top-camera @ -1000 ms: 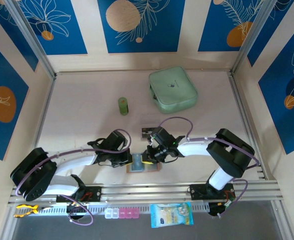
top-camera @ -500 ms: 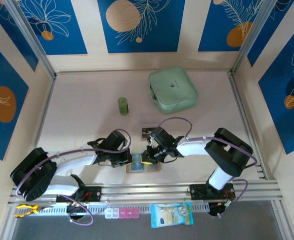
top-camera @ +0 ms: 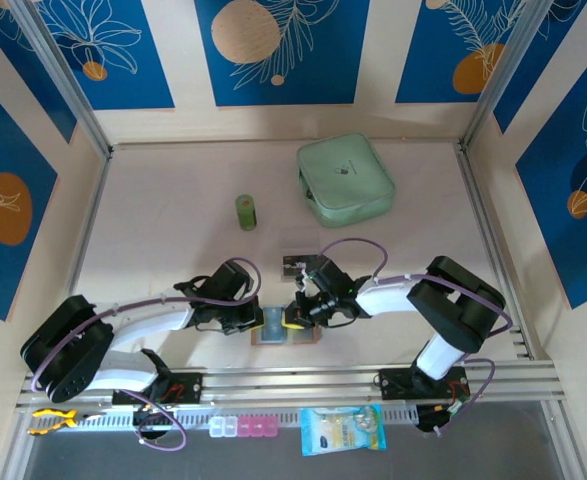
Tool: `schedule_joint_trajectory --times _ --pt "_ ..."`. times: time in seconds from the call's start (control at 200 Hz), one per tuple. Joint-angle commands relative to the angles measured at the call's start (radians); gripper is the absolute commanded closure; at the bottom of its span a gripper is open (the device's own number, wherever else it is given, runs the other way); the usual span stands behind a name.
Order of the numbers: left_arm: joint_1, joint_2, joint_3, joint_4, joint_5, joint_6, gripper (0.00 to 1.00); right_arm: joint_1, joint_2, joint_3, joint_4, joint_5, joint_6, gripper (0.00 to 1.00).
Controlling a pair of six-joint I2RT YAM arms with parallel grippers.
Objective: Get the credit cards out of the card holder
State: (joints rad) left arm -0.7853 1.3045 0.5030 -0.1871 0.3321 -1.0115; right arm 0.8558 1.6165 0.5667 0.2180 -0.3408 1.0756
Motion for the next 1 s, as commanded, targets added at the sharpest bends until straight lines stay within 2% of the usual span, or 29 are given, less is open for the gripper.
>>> schedule_joint_trajectory --times 0.0,0.335,0.735,0.99 --pt "-0.001 0.010 -0.022 -0.016 -0.018 0.010 1.00 -0.004 -0.035 -0.022 -0.001 -0.006 -0.004 1.00" --pt "-0.001 0.007 -0.027 -0.018 -0.021 0.008 1.00 -0.045 -0.110 -0.037 -0.109 -0.010 -0.060 1.00" --pt "-0.001 0.013 -0.028 -0.008 -0.020 0.009 1.00 -0.078 -0.208 0.040 -0.416 0.055 -0.178 1.00" --pt "-0.001 0.019 -0.027 0.000 -0.016 0.009 1.00 -0.096 -0.228 0.070 -0.460 0.055 -0.198 1.00"
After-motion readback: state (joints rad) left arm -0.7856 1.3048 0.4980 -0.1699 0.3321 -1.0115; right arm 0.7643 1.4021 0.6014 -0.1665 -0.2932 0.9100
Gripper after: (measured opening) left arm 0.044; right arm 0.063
